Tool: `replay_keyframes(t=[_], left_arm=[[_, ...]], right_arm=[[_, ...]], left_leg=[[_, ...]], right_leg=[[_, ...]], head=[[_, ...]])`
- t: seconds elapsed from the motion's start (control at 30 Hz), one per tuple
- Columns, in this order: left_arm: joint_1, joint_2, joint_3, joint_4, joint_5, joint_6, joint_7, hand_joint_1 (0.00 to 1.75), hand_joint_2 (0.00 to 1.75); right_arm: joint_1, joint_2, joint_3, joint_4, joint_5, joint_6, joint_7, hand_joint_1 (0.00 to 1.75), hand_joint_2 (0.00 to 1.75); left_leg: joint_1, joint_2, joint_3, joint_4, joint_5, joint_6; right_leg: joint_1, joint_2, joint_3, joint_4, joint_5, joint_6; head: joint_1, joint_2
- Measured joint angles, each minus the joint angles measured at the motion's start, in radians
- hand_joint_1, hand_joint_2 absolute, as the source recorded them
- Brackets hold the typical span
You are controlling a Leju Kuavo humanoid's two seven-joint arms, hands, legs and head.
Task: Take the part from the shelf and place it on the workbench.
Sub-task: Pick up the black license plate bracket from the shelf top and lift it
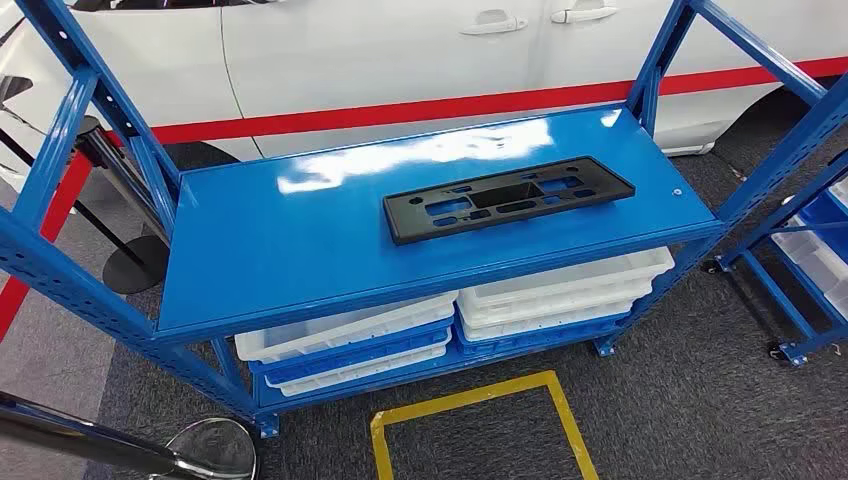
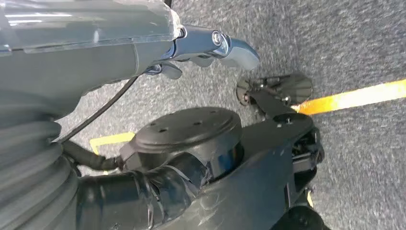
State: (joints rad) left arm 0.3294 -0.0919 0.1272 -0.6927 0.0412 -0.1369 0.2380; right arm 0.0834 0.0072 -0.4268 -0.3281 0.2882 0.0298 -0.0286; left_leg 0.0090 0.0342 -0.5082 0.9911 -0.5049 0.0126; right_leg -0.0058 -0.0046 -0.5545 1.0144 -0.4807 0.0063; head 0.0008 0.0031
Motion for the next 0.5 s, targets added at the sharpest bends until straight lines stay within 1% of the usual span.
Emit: replay_keyframes(t=[0.03,0.07,0.1,0.4,0.5], left_arm=[[0.004,-0.002,0.004,-0.008,0.001,-0.003,0.006,0.0,0.58],[0.009,-0.004,0.008,-0.017,0.003,-0.008,0.014,0.0,0.44],[0.018,-0.009,0.015,-0.033,0.006,-0.017,0.028,0.0,0.0],[0.104,-0.06,0.094,-0.191,0.025,-0.094,0.149,0.0,0.0],[0.119,-0.069,0.108,-0.217,0.03,-0.107,0.17,0.0,0.0]], right_arm=[[-0.001,0.001,-0.009,0.002,0.007,0.001,-0.001,0.0,0.0],[-0.003,0.001,-0.023,0.004,0.017,0.002,-0.002,0.0,0.0],[-0.006,0.002,-0.046,0.007,0.035,0.004,-0.004,0.0,0.0],[-0.045,0.011,-0.278,0.048,0.177,0.024,-0.027,0.0,0.0],[-0.049,0.013,-0.322,0.055,0.195,0.031,-0.038,0.0,0.0]], left_leg=[[0.0,0.0,0.0,0.0,0.0,0.0],[0.0,0.0,0.0,0.0,0.0,0.0],[0.0,0.0,0.0,0.0,0.0,0.0],[0.0,-0.001,0.0,0.0,0.0,0.0],[0.0,-0.001,0.0,0.0,0.0,0.0]], right_leg=[[0.0,0.0,0.0,0.0,0.0,0.0],[0.0,0.0,0.0,0.0,0.0,0.0],[0.0,0.0,0.0,0.0,0.0,0.0],[0.0,-0.001,0.0,0.0,0.0,0.0],[0.0,-0.001,0.0,0.0,0.0,0.0]], head=[[0.0,0.0],[0.0,0.0],[0.0,0.0],[0.0,0.0],[0.0,0.0]])
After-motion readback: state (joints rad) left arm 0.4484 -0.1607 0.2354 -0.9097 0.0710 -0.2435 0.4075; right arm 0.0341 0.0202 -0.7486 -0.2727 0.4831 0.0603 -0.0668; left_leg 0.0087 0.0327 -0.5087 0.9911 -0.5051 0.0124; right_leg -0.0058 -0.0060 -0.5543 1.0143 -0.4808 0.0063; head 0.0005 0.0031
